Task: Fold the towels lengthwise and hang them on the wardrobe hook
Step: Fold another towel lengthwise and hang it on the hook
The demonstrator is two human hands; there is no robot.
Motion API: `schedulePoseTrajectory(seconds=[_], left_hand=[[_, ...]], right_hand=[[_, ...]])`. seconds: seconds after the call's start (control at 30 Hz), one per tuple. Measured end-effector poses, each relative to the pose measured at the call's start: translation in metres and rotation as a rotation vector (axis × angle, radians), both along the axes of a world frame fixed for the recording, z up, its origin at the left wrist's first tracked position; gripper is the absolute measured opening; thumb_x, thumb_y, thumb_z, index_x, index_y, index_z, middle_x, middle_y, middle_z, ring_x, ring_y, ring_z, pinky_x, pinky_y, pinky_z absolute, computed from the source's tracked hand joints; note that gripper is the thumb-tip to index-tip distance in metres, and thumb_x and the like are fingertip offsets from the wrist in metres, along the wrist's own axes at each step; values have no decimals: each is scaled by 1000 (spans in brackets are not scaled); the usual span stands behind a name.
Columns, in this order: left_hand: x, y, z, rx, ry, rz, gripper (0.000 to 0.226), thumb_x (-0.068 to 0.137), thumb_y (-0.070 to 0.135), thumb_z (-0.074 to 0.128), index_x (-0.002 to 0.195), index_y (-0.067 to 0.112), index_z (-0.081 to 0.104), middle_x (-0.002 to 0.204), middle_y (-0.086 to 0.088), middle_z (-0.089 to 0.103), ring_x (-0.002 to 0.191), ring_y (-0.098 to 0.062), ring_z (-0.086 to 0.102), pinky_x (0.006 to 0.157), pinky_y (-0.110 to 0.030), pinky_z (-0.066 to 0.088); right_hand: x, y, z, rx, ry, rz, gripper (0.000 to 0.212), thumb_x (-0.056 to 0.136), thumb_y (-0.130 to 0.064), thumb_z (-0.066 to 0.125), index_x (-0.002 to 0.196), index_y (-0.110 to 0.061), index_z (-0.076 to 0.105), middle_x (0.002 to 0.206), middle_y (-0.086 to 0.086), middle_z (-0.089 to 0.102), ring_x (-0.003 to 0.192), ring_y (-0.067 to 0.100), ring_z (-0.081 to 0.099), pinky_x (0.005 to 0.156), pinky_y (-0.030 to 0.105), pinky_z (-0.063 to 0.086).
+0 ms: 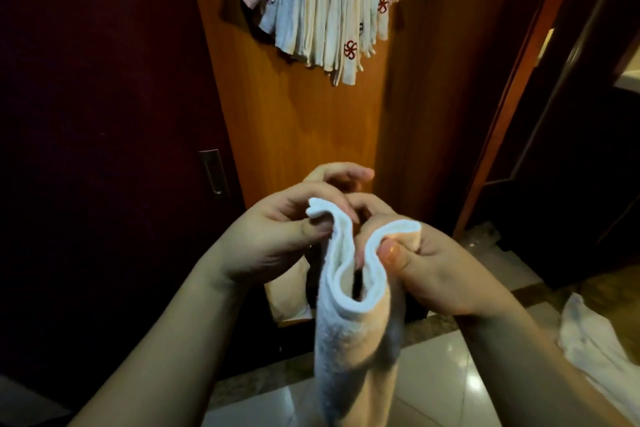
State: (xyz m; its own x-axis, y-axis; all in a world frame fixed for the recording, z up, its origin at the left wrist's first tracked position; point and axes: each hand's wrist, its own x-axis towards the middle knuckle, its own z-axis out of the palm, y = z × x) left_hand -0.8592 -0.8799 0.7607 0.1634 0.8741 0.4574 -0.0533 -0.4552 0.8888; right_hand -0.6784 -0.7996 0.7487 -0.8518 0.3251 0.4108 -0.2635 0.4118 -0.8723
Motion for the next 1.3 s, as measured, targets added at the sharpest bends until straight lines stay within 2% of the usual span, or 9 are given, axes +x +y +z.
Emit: schedulePoseTrajectory(seconds=[0.17, 0.3, 0.4, 0.47, 0.67, 0.83, 1.0, 1.17, 1.3], left_hand=[[5, 9, -1, 10, 190, 239, 39, 81, 58, 69, 119, 48, 62, 148, 15, 42, 139, -10, 40, 107, -27, 39], [5, 11, -1, -103, 138, 356, 79, 53, 73, 82, 121, 45, 55, 138, 5, 53, 122, -22, 55, 89, -28, 48], [11, -6, -3, -39, -6, 486, 45, 73, 64, 71, 110, 39, 66, 123, 5, 66, 108, -20, 65, 84, -32, 51], [13, -20, -3, 60, -58, 500, 42, 82, 66, 63, 111, 35, 66, 122, 1, 66, 108, -22, 65, 87, -38, 52], [25, -36, 5, -54, 242, 593, 44, 72, 40, 84, 110, 40, 61, 110, 18, 67, 103, -2, 64, 78, -13, 51], [31, -36, 11, -98, 244, 708, 18, 79, 17, 75, 90, 29, 68, 83, 13, 69, 72, -1, 63, 63, -18, 51], [28, -32, 10, -121, 264, 653, 16, 78, 33, 78, 90, 33, 68, 80, 12, 68, 72, -1, 61, 65, -17, 47], [29, -34, 14, -111, 311, 623, 13, 78, 36, 78, 88, 32, 69, 83, 3, 71, 76, -16, 67, 68, -34, 54], [28, -28, 10, -183, 121, 537, 24, 73, 24, 77, 95, 24, 68, 88, 7, 71, 80, -8, 67, 65, -21, 54]], right_hand=[[4, -3, -9, 28, 62, -80, 46, 96, -52, 49, 107, -12, 68, 113, -2, 66, 114, 13, 59, 100, 23, 42], [1, -7, -9, -8, 118, -160, 37, 91, -55, 56, 98, -23, 74, 106, -1, 63, 107, 14, 58, 94, 23, 45], [0, -8, -7, -13, 188, -282, 30, 86, -59, 58, 95, -36, 75, 102, -23, 67, 104, 2, 61, 89, 14, 45], [-1, -6, -8, -25, 214, -347, 28, 83, -63, 58, 94, -45, 75, 102, -26, 68, 104, -2, 62, 88, 9, 44], [-6, -1, -10, 20, 241, -395, 24, 86, -58, 59, 98, -45, 75, 102, -21, 60, 104, 0, 61, 88, 11, 44], [-3, 3, -10, 187, 226, -419, 30, 90, -51, 59, 105, -30, 74, 104, -13, 62, 101, 7, 63, 86, 15, 46], [3, 5, -12, 265, 240, -442, 36, 90, -48, 61, 119, -28, 68, 108, -8, 64, 103, 10, 63, 89, 18, 45], [10, 5, -12, 16, 202, -348, 50, 75, -41, 76, 118, -60, 60, 98, -15, 65, 87, 1, 64, 76, 17, 51], [11, 4, -8, -40, 228, -405, 28, 68, -28, 84, 90, -31, 67, 84, -19, 69, 76, -5, 63, 65, 11, 48]])
